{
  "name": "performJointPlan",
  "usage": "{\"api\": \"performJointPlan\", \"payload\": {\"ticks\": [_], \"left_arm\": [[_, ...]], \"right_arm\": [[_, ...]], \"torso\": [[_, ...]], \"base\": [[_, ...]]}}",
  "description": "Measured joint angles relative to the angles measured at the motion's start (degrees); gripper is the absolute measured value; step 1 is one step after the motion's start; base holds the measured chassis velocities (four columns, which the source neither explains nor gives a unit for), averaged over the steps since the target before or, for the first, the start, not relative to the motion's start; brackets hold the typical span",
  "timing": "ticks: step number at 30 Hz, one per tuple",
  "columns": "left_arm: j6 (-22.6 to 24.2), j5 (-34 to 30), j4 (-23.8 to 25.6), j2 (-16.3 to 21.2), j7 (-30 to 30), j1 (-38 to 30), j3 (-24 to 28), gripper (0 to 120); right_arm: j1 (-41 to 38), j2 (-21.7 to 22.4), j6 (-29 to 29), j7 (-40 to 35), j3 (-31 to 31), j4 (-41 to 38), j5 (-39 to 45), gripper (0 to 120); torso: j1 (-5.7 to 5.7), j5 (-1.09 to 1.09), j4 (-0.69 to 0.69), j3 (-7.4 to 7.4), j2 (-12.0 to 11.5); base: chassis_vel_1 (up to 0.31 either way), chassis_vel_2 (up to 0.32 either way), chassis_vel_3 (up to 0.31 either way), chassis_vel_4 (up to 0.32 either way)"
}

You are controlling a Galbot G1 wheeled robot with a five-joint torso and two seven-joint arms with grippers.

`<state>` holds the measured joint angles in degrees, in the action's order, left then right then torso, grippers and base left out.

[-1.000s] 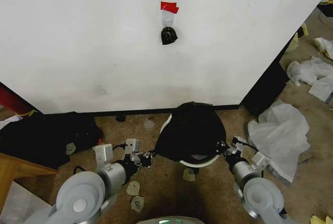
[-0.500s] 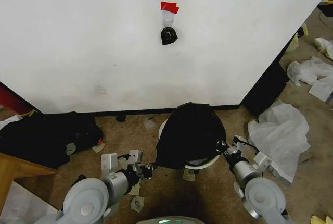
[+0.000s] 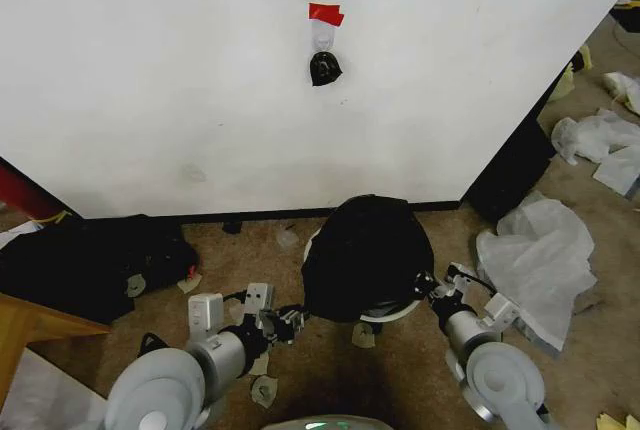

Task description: Place the garbage bag over the trash bin.

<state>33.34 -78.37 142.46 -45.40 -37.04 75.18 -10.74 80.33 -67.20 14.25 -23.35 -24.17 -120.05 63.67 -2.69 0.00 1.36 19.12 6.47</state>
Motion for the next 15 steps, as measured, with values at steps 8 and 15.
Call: {"api": "performJointPlan", "payload": {"ticks": [8, 15], "left_arm": [[-1.6, 12.4, 1.0, 1.2, 7.5, 5.0, 0.6, 79], [-4.4, 28.0, 1.0, 4.7, 23.9, 1.7, 5.9, 98]], "right_arm": [[-4.5, -0.3, 3.3, -8.0, -0.5, 1.0, 4.5, 0], [-4.2, -0.6, 3.7, -8.4, -0.5, 1.0, 4.5, 0]], "torso": [[0.0, -0.01, -0.02, 0.0, 0.0], [0.0, -0.01, 0.0, 0.0, 0.0]], "base": [[0.0, 0.0, 0.0, 0.0], [0.0, 0.0, 0.0, 0.0]]}}
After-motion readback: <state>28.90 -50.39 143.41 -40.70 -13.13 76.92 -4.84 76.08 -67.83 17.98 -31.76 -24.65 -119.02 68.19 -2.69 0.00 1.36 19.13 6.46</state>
